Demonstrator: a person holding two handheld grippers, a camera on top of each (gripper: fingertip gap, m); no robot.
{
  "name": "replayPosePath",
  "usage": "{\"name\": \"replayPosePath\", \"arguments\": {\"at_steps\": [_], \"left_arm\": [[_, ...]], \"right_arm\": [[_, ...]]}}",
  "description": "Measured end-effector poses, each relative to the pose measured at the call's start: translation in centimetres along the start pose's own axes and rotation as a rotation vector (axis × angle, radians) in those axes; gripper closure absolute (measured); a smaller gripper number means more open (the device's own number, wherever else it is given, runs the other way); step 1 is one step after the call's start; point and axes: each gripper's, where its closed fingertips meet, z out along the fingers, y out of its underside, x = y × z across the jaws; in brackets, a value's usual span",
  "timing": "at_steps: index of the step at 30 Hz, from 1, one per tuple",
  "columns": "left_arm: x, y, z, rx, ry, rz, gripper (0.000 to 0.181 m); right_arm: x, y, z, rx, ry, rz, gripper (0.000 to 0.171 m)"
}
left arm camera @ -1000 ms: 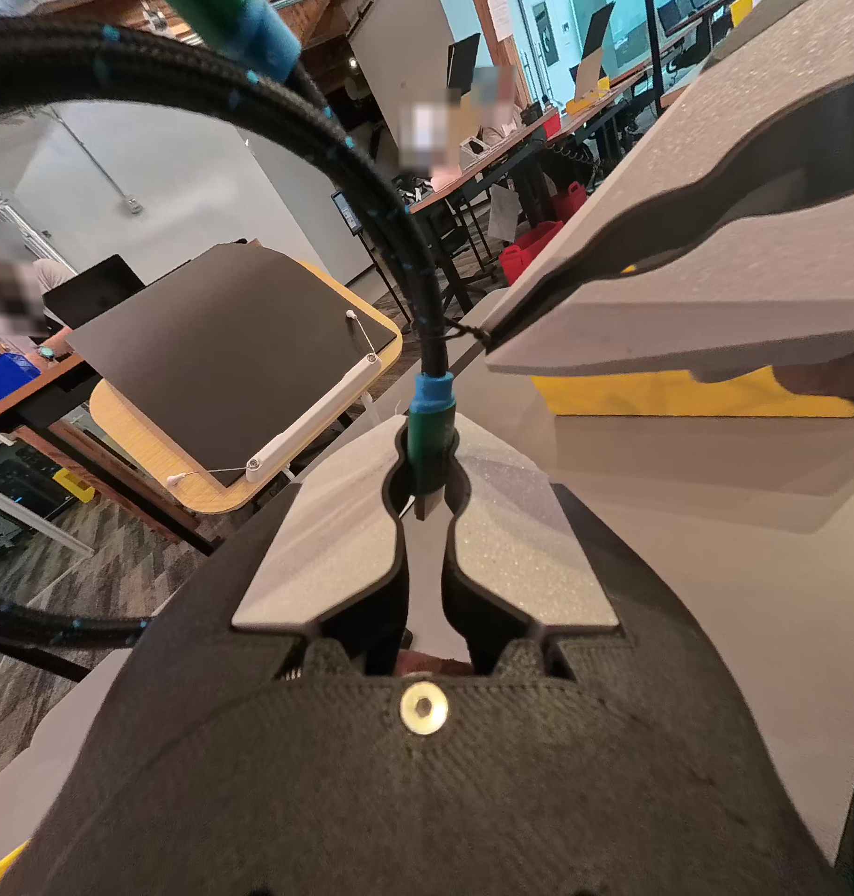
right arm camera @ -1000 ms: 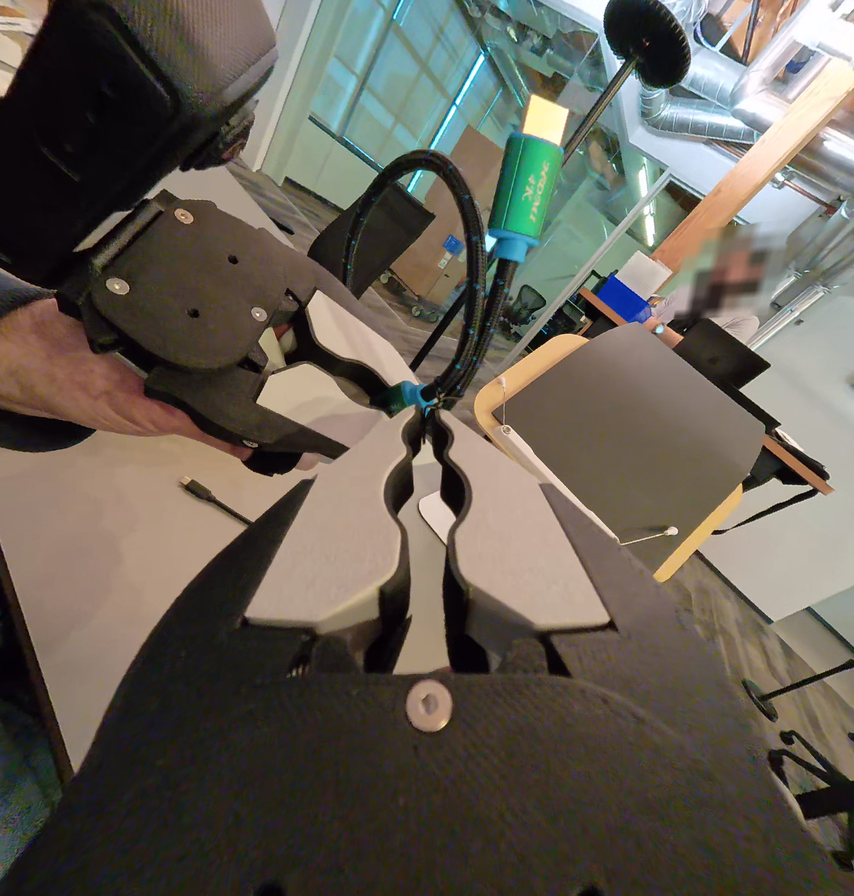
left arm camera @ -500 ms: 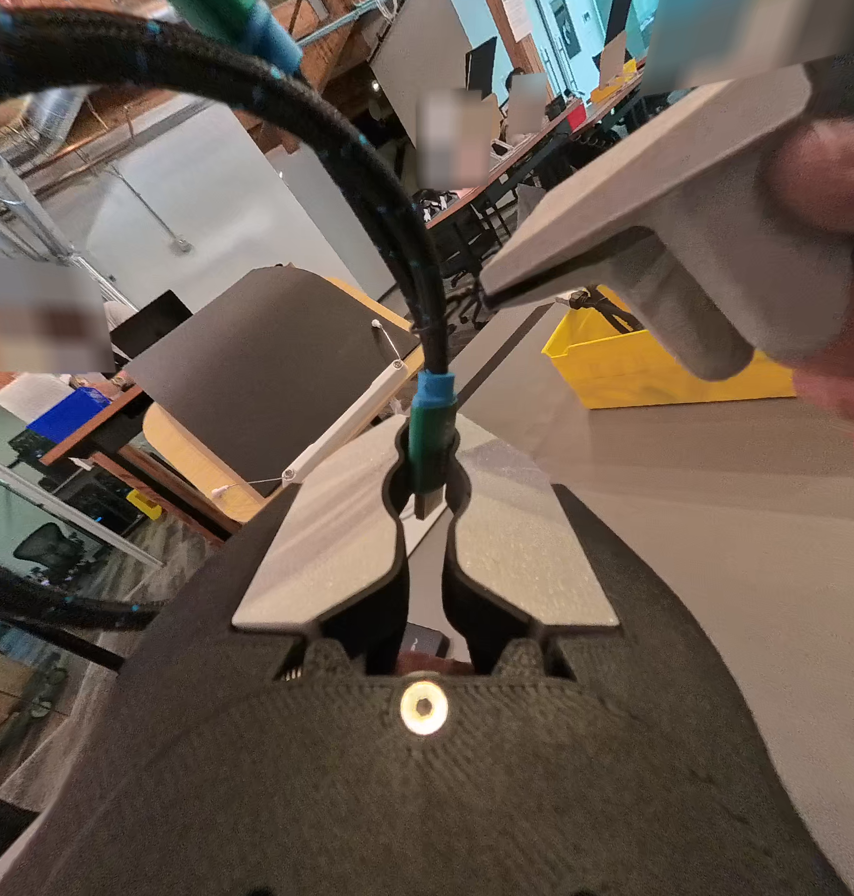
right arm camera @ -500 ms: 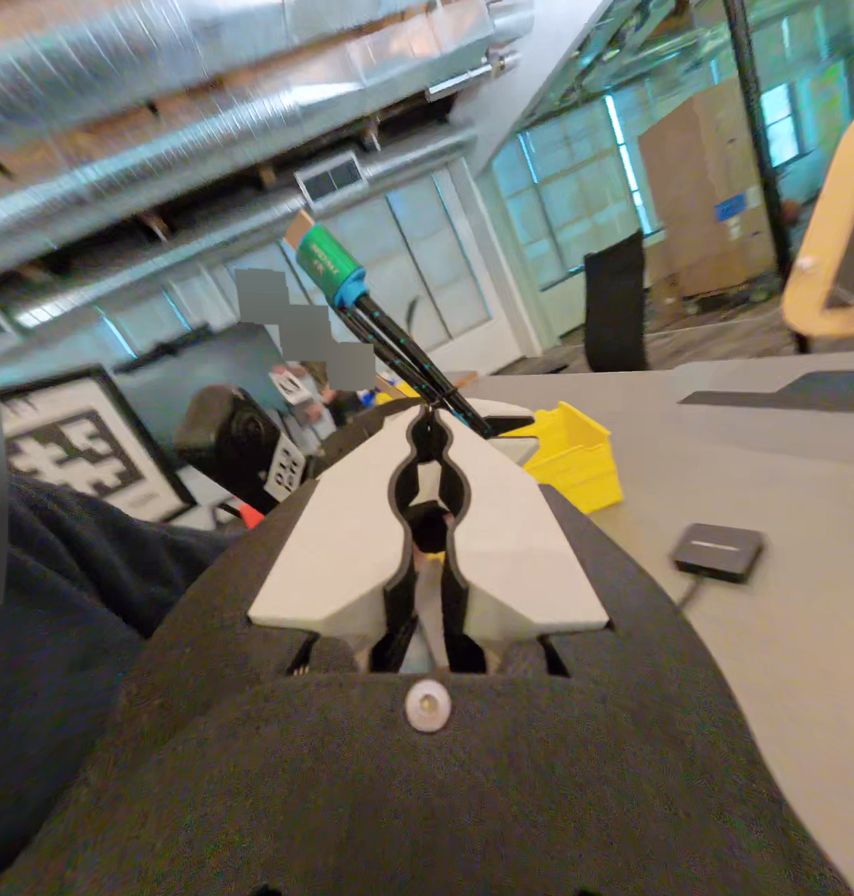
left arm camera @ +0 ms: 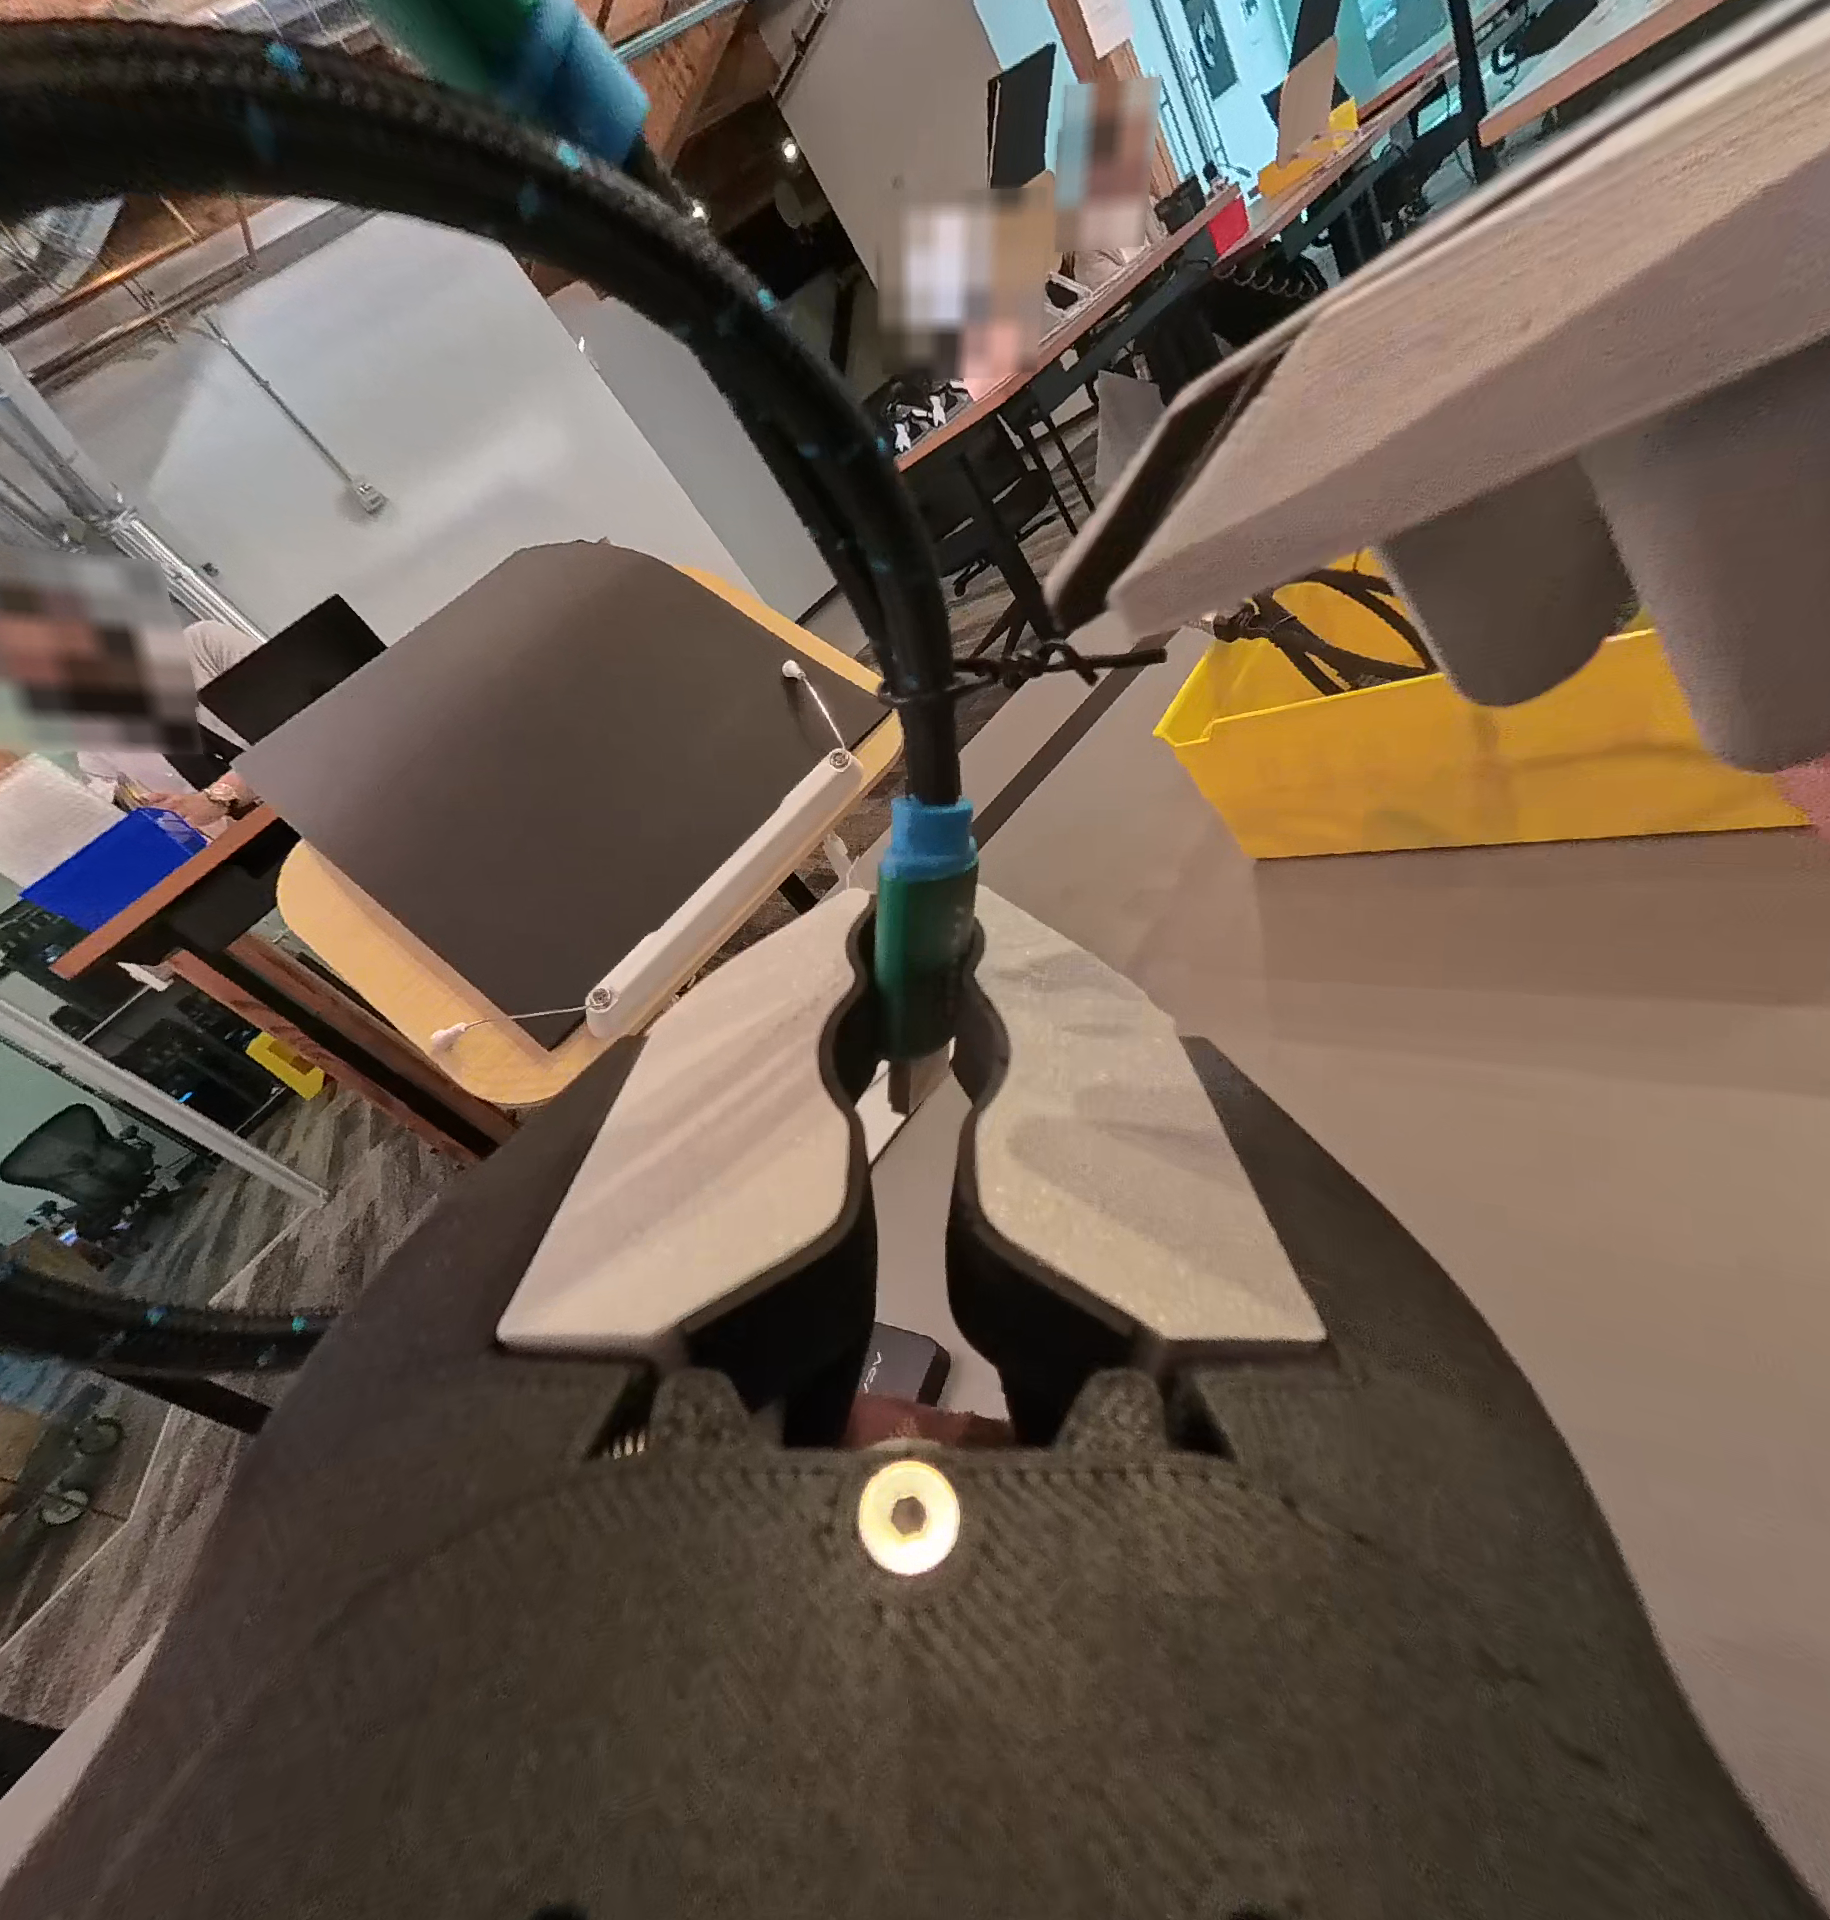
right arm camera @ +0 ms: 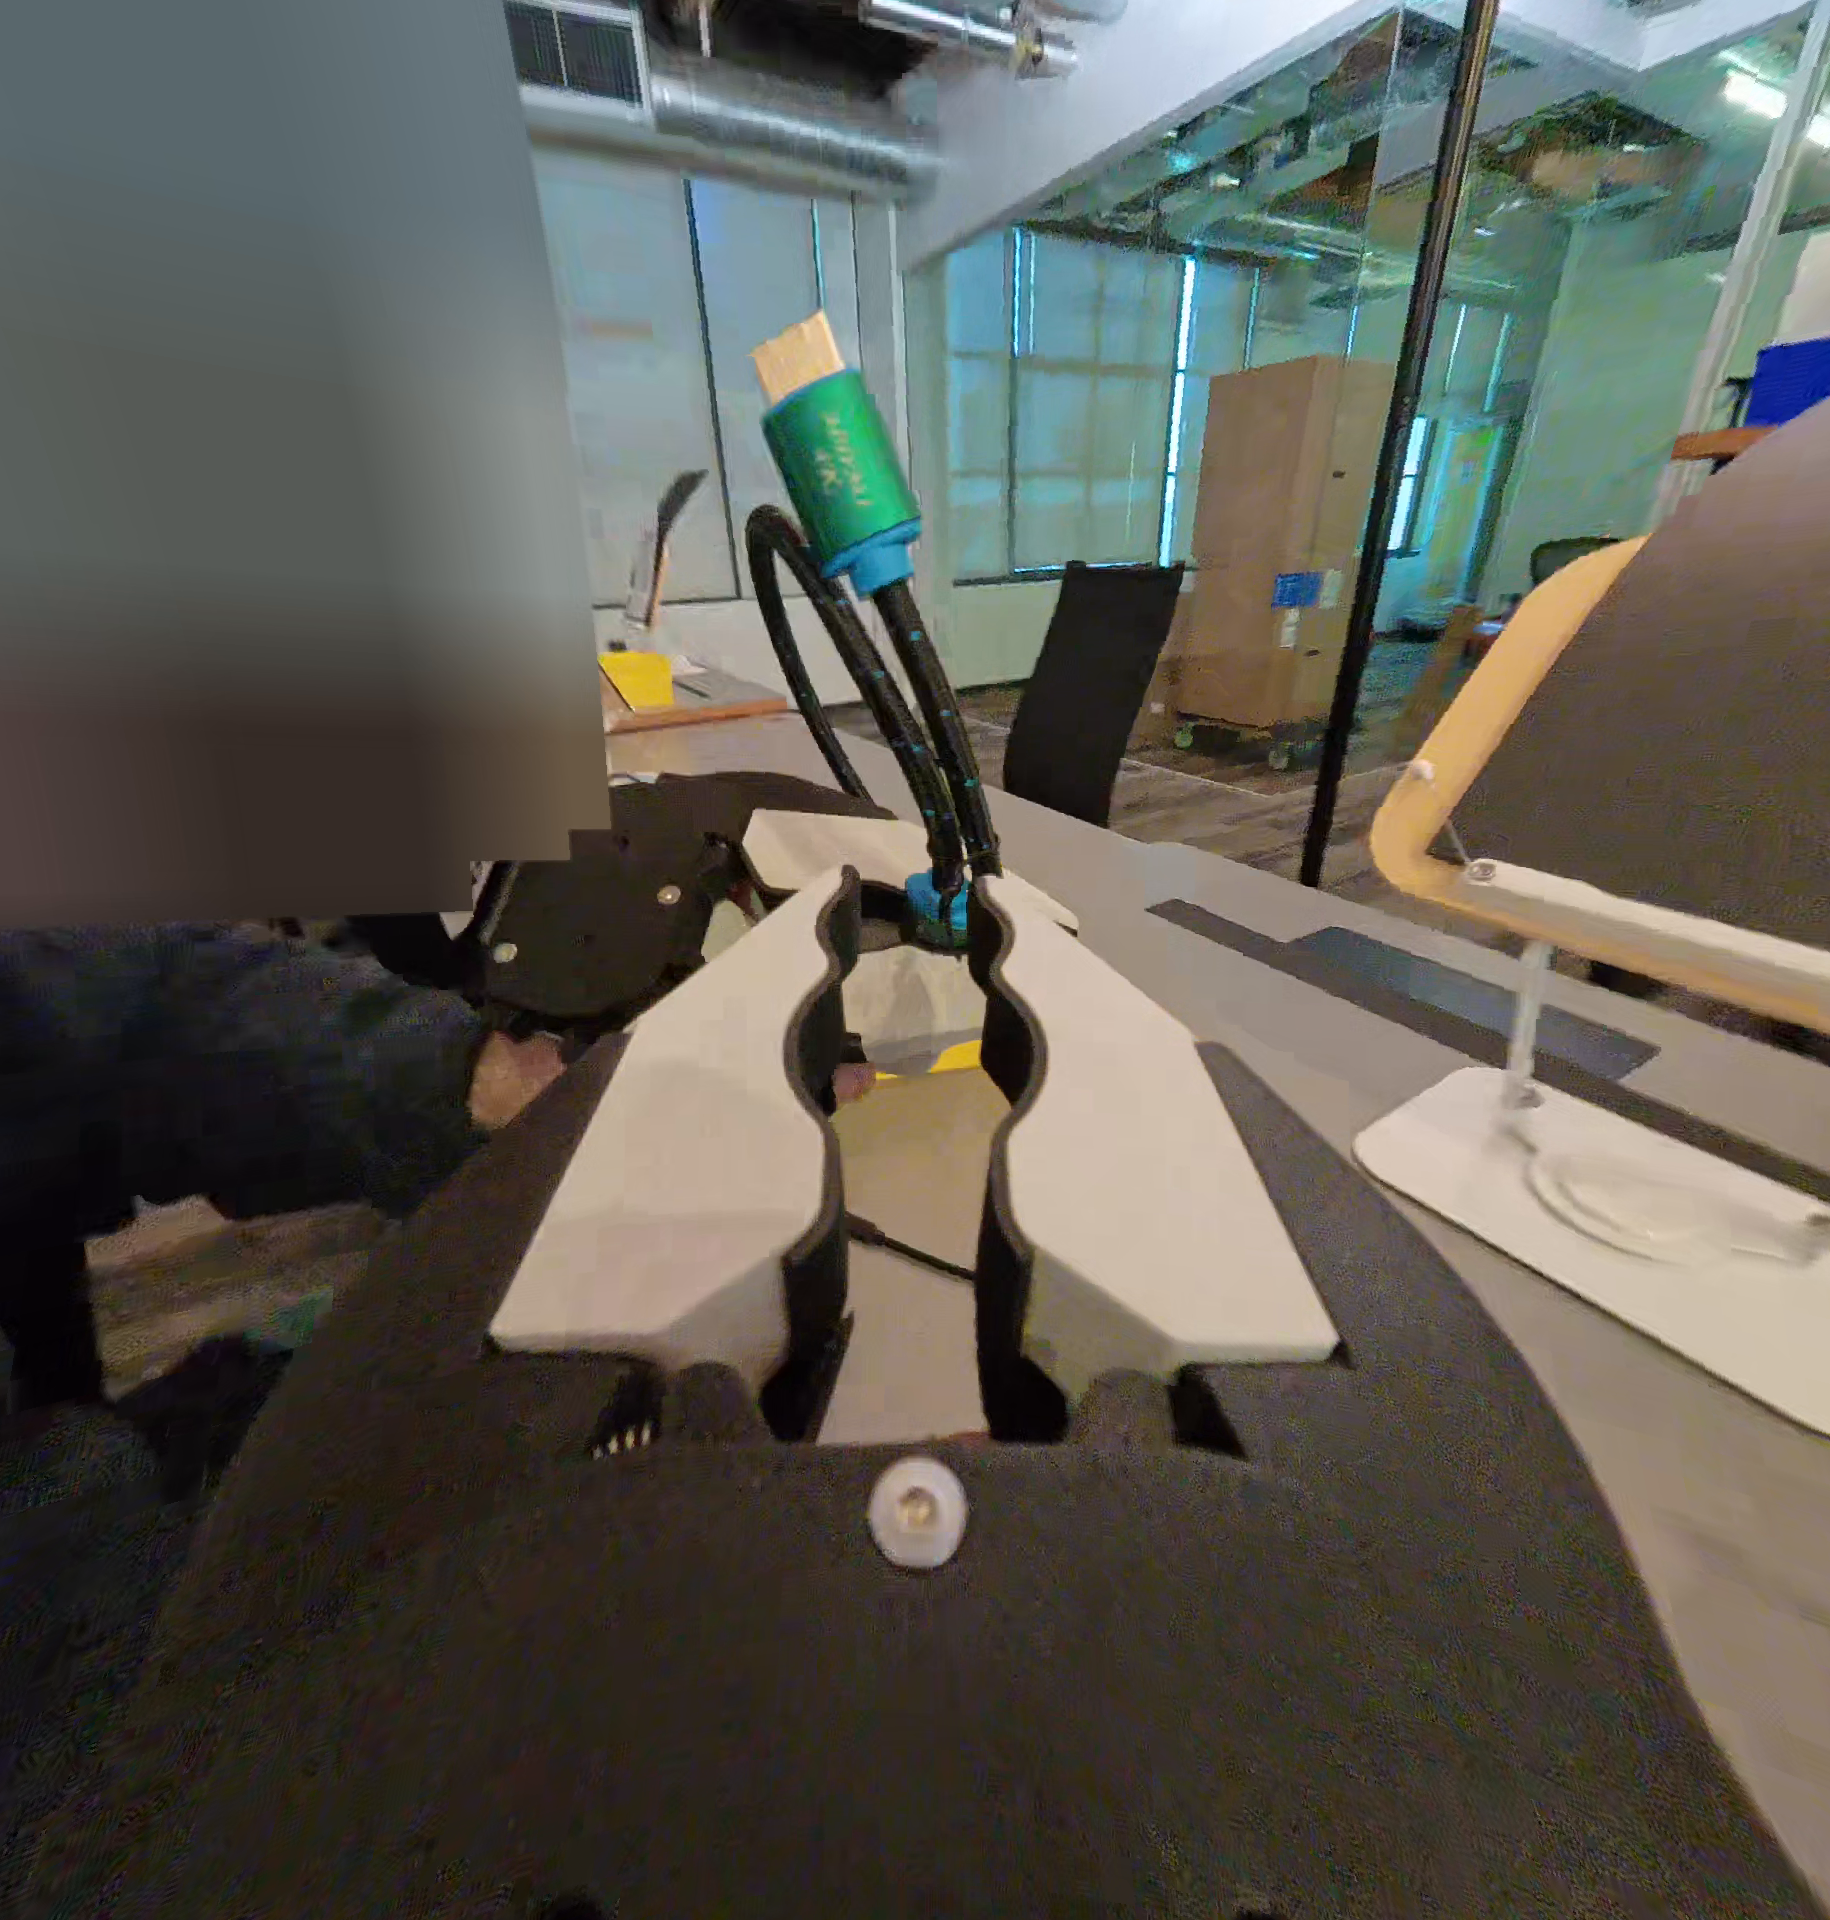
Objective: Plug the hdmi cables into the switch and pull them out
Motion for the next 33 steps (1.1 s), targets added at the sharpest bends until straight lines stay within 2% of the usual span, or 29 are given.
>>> {"name": "replayPosePath", "arguments": {"at_steps": [5,9,12,24,27,33], "left_arm": [[0.18,-0.24,-0.16,0.004,-0.005,0.017,0.172],[0.09,-0.29,-0.14,0.005,-0.009,0.017,0.172],[0.07,-0.27,-0.14,0.005,-0.011,0.016,0.173],[0.2,-0.43,-0.21,0.014,-0.008,0.017,0.173],[0.1,-0.48,-0.25,0.021,-0.009,0.017,0.173],[0.12,-0.34,-0.22,0.053,0.001,0.011,0.172]], "right_arm": [[-0.05,0.43,0.25,-0.046,0.053,-0.063,0.171],[0.21,0.56,0.16,-0.071,0.098,-0.114,0.171],[0.4,0.63,0.01,-0.078,0.119,-0.126,0.162],[0.35,0.93,0.25,-0.077,0.084,-0.064,0.171],[0.25,0.55,0.2,-0.039,0.031,0.051,0.171],[0.68,0.08,-0.11,0.096,-0.18,0.491,0.171]]}}
